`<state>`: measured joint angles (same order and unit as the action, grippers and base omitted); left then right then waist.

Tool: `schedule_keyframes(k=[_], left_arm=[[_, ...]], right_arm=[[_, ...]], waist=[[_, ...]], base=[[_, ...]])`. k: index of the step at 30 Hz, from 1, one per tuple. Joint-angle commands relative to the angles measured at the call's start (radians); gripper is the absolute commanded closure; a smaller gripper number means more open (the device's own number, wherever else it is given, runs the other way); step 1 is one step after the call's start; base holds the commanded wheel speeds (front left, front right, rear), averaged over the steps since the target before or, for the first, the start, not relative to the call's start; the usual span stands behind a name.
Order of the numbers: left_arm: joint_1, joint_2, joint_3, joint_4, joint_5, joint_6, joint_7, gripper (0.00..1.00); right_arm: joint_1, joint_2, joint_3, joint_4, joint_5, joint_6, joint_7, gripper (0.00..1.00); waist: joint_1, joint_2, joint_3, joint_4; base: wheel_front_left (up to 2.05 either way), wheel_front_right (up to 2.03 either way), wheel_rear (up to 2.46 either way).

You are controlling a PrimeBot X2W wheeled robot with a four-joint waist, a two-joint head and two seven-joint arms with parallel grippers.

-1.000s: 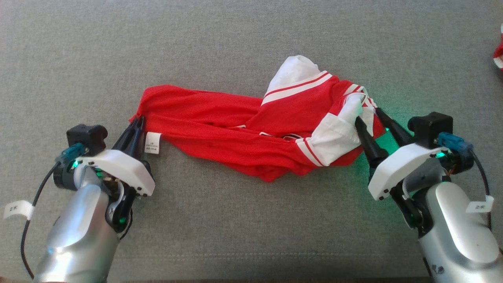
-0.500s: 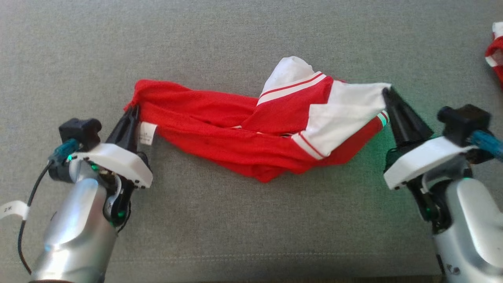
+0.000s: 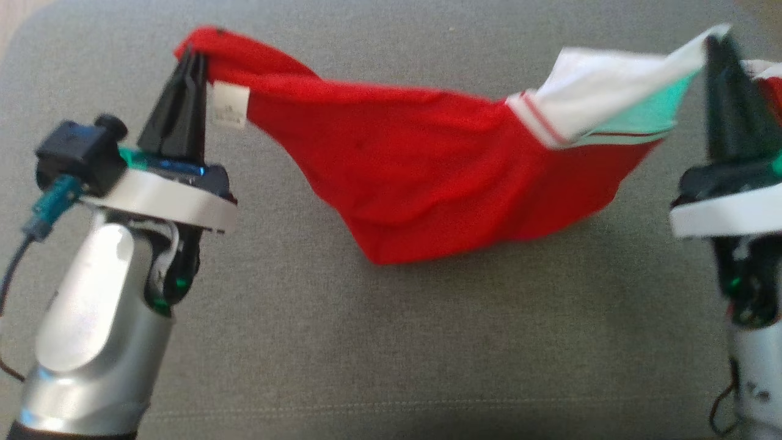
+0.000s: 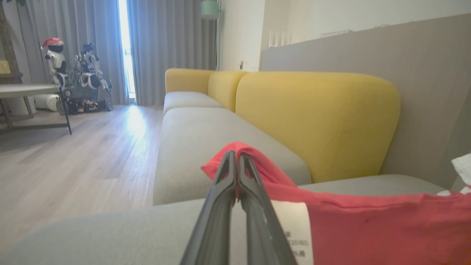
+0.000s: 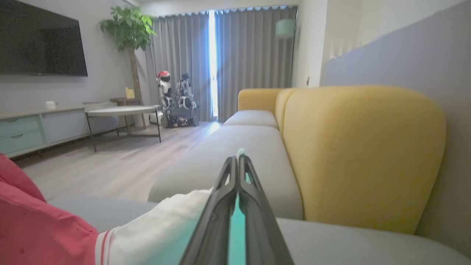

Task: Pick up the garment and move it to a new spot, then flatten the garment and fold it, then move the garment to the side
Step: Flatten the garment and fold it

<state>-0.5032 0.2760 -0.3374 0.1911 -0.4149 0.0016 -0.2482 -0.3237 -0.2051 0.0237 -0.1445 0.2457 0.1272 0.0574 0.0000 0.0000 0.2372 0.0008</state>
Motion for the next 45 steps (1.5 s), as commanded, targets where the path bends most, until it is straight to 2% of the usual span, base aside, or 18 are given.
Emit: schedule_keyframes(k=[1,13,22,28,33,36,39,44,45], left_arm=[[-0.069,0.041,0.051,-0.049,0.009,0.006,-0.001,1.00],[-0.306,0.082,0.066,-0.237,0.044,0.021,0.099,1.00],[-0.387,0.070,0.055,-0.196,0.019,0.004,0.135,1.00],[-0.535,0.046,0.038,-0.008,0.011,-0.040,0.119,1.00],[-0.711,0.000,0.014,0.231,0.021,-0.073,0.063,1.00],[-0.809,-0.038,0.016,0.390,0.018,-0.079,0.027,1.00],[-0.883,-0.068,0.024,0.537,0.015,-0.079,0.008,1.00],[-0.973,-0.107,0.051,0.705,-0.003,-0.076,-0.008,1.00],[-0.973,-0.107,0.051,0.705,-0.003,-0.076,-0.008,1.00]], right_arm=[[-0.047,-0.019,0.007,-0.050,-0.006,0.003,-0.006,1.00],[-0.337,-0.084,-0.053,-0.172,-0.020,0.003,0.007,1.00],[-0.493,-0.122,-0.051,-0.063,0.051,0.003,0.018,1.00],[-0.712,-0.143,0.011,0.124,0.118,0.003,-0.020,1.00],[-0.937,-0.141,0.084,0.382,0.153,0.003,-0.132,1.00],[-1.049,-0.121,0.117,0.555,0.174,0.003,-0.229,1.00],[-1.135,-0.087,0.156,0.700,0.212,0.003,-0.276,1.00],[-1.229,-0.025,0.170,0.881,0.272,0.003,-0.311,1.00],[-1.229,-0.025,0.170,0.881,0.272,0.003,-0.311,1.00]], waist=[[0.0000,0.0000,-0.012,-0.004],[0.0000,0.0000,-0.078,-0.023],[0.0000,0.0000,-0.055,-0.032],[0.0000,0.0000,0.013,-0.032],[0.0000,0.0000,0.049,-0.026],[0.0000,0.0000,0.049,-0.017],[0.0000,0.0000,0.051,-0.015],[0.0000,0.0000,0.092,-0.020],[0.0000,0.0000,0.092,-0.020]], base=[[0.00,0.00,0.00],[0.00,0.00,0.00],[0.00,0.00,0.00],[0.00,0.00,0.00],[0.00,0.00,0.00],[0.00,0.00,0.00],[0.00,0.00,0.00],[0.00,0.00,0.00],[0.00,0.00,0.00]])
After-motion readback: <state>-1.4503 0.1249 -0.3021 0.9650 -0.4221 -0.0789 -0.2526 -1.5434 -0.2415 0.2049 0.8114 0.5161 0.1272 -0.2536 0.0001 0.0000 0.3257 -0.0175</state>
